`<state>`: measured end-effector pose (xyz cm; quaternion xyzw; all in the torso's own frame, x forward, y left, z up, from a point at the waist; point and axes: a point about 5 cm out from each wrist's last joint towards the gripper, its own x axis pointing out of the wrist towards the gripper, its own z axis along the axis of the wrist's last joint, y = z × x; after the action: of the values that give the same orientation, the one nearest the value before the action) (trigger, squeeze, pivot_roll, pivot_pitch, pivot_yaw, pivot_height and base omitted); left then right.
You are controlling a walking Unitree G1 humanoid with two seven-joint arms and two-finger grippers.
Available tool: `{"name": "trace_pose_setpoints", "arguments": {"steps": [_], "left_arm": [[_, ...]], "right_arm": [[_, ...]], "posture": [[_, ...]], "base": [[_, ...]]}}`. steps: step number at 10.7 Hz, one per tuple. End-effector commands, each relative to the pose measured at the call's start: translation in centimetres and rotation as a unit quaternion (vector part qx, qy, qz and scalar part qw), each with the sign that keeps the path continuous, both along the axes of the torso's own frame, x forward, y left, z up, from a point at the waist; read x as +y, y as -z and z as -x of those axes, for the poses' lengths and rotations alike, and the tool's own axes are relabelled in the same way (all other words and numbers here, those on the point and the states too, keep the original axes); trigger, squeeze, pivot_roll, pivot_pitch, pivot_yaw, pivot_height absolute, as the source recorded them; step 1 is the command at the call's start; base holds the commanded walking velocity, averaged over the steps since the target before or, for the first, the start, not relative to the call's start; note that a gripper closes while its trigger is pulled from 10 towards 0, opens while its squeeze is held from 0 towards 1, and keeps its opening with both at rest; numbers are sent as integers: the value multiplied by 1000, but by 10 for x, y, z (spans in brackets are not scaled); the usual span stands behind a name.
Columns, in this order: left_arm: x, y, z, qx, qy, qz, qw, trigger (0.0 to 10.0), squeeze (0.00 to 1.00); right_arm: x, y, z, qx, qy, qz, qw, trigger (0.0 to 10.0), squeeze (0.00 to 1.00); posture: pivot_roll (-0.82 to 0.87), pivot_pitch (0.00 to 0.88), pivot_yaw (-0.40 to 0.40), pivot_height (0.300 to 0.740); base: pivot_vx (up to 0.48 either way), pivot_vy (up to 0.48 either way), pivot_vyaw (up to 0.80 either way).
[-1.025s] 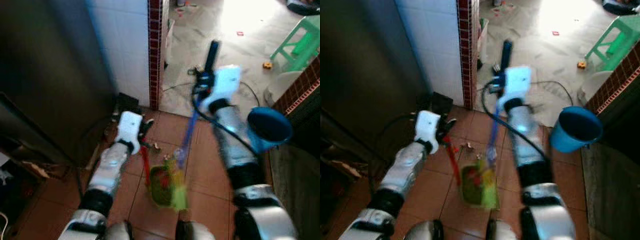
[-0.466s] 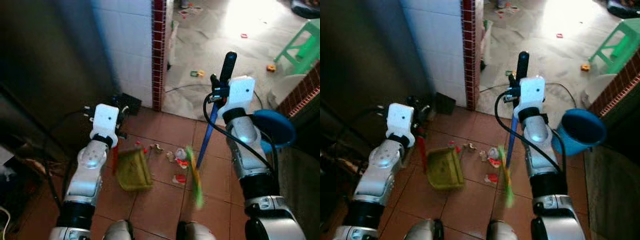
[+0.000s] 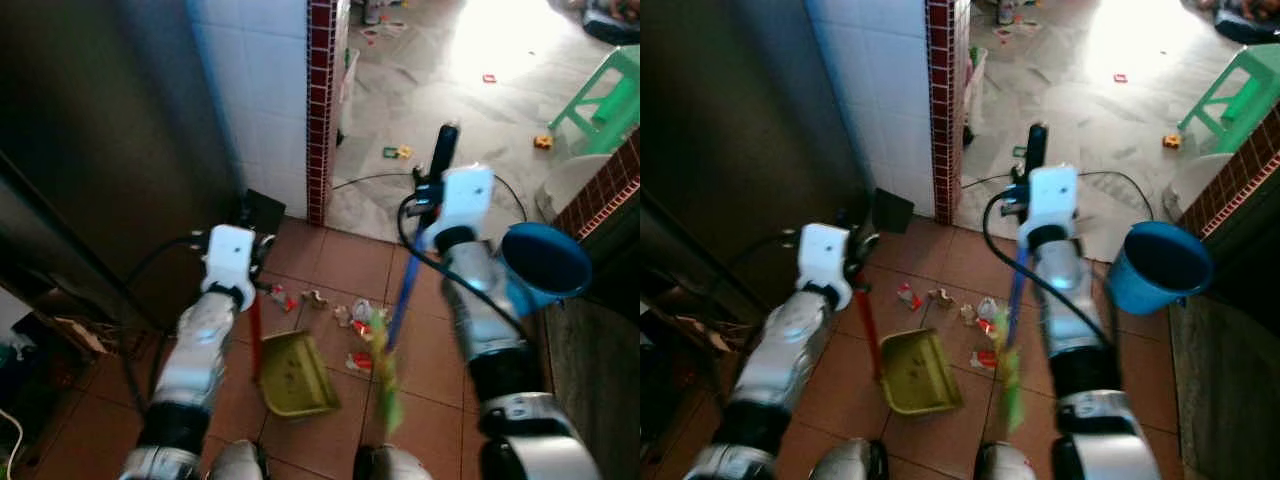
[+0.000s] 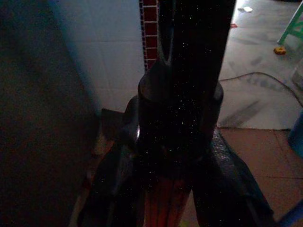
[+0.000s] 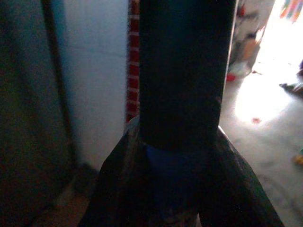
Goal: Sweep floor
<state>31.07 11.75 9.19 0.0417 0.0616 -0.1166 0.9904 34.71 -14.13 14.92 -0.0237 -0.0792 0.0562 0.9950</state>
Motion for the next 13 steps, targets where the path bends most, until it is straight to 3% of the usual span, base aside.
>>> {"name": "trace_pose_setpoints", "arguments": {"steps": [1,3,4,5,7,10,11,13], "left_arm": [[-9,10,0,25,14,5,1000,10000,0],[-24,15,-6,37,21,19,999,10000,0],[-27,17,-5,38,25,21,999,10000,0],[-25,21,-3,42,24,21,999,10000,0],[-23,23,-5,40,19,22,999,10000,0],[-20,22,-5,36,16,20,999,10000,0],[-19,16,-5,25,17,27,999,10000,0],[-18,-6,-4,-14,20,87,996,10000,0]], "right_arm": [[7,-4,-3,8,-11,-28,1000,10000,0],[17,-8,-5,33,-43,-95,994,10000,0],[18,-29,-4,3,-78,-143,987,10000,0],[17,-46,-4,-25,-98,-136,985,10000,0],[12,-76,-4,-82,-123,-89,985,10000,0],[-1,-112,-3,-175,-91,12,980,10000,0],[-8,-108,-4,-173,-69,23,982,10000,0],[-25,-92,-1,-163,-13,67,984,10000,0]], "posture": [[-2,56,10,740],[-22,59,9,740],[-29,63,10,740],[-31,63,9,740],[-32,62,8,740],[-32,56,11,740],[-32,56,11,740],[-30,54,13,740]], "base": [[0,0,0],[0,0,0],[0,0,0],[0,0,0],[0,0,0],[0,0,0],[0,0,0],[0,0,0]]}}
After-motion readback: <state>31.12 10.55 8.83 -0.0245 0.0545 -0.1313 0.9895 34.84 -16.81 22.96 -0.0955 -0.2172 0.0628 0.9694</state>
